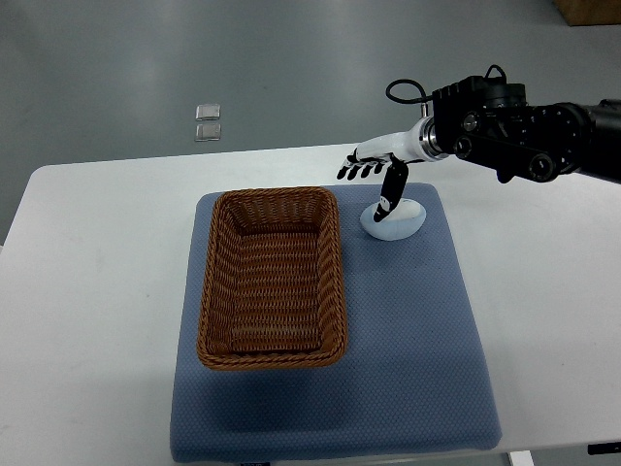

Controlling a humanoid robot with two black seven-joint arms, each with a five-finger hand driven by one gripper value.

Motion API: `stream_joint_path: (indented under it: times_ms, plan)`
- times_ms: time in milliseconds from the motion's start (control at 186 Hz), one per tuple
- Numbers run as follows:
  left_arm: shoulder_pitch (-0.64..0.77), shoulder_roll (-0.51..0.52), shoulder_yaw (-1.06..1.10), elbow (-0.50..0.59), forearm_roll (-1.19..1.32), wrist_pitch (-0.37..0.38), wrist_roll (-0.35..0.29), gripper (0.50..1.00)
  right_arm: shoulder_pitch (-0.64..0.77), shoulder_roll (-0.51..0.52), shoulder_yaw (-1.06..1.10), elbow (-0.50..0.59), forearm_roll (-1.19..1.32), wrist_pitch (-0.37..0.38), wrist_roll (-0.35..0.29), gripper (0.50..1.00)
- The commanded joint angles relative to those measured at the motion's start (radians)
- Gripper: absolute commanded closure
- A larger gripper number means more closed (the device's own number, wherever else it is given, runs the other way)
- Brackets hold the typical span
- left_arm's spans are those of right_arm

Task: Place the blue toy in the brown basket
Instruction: 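Reach the right hand over the white toy and close fingers around it, then lift the toy with the right hand and carry it over the basket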

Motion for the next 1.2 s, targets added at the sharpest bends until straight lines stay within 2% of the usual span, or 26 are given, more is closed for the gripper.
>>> stream_joint_path:
  times_ms: [0, 456, 532, 569, 639, 714, 779, 897, 956, 1192]
  plan:
    - [0.0, 0.0, 0.0, 0.002, 0.0, 0.001, 0.0, 0.5, -0.017, 0.004, -0.035, -0.011, -0.002, -0.021, -0.002, 0.593]
    - [0.0, 0.0, -0.002, 0.004, 0.0, 0.0, 0.0, 0.5, -0.1, 0.016, -0.042, -0.06, -0.008, -0.077, -0.022, 0.607]
    - [0.0, 0.0, -0.002, 0.004, 0.0, 0.001, 0.0, 0.5, -0.104, 0.016, -0.042, -0.06, -0.019, -0.078, -0.022, 0.656]
    - [0.0, 0.0, -0.002, 0.004, 0.0, 0.001, 0.0, 0.5, -0.107, 0.016, -0.042, -0.062, -0.027, -0.08, -0.022, 0.707]
    - [0.0, 0.0, -0.002, 0.004, 0.0, 0.001, 0.0, 0.5, -0.113, 0.016, -0.042, -0.065, -0.034, -0.084, -0.022, 0.758]
    - [0.0, 0.0, -0.002, 0.004, 0.0, 0.001, 0.0, 0.5, -0.127, 0.016, -0.048, -0.072, -0.037, -0.109, -0.022, 0.877]
    - [0.0, 0.0, -0.002, 0.004, 0.0, 0.001, 0.0, 0.5, -0.129, 0.016, -0.053, -0.075, -0.037, -0.115, -0.022, 0.926]
    - [0.0, 0.0, -0.002, 0.004, 0.0, 0.001, 0.0, 0.5, -0.116, -0.003, -0.056, -0.074, -0.037, -0.116, -0.02, 0.951]
    - [0.0, 0.0, -0.002, 0.004, 0.0, 0.001, 0.0, 0.5, -0.1, -0.025, -0.045, -0.063, -0.031, -0.106, -0.02, 0.991]
    - [0.0, 0.0, -0.002, 0.004, 0.0, 0.001, 0.0, 0.5, 0.08, -0.102, -0.038, 0.049, -0.011, -0.038, -0.02, 1.0]
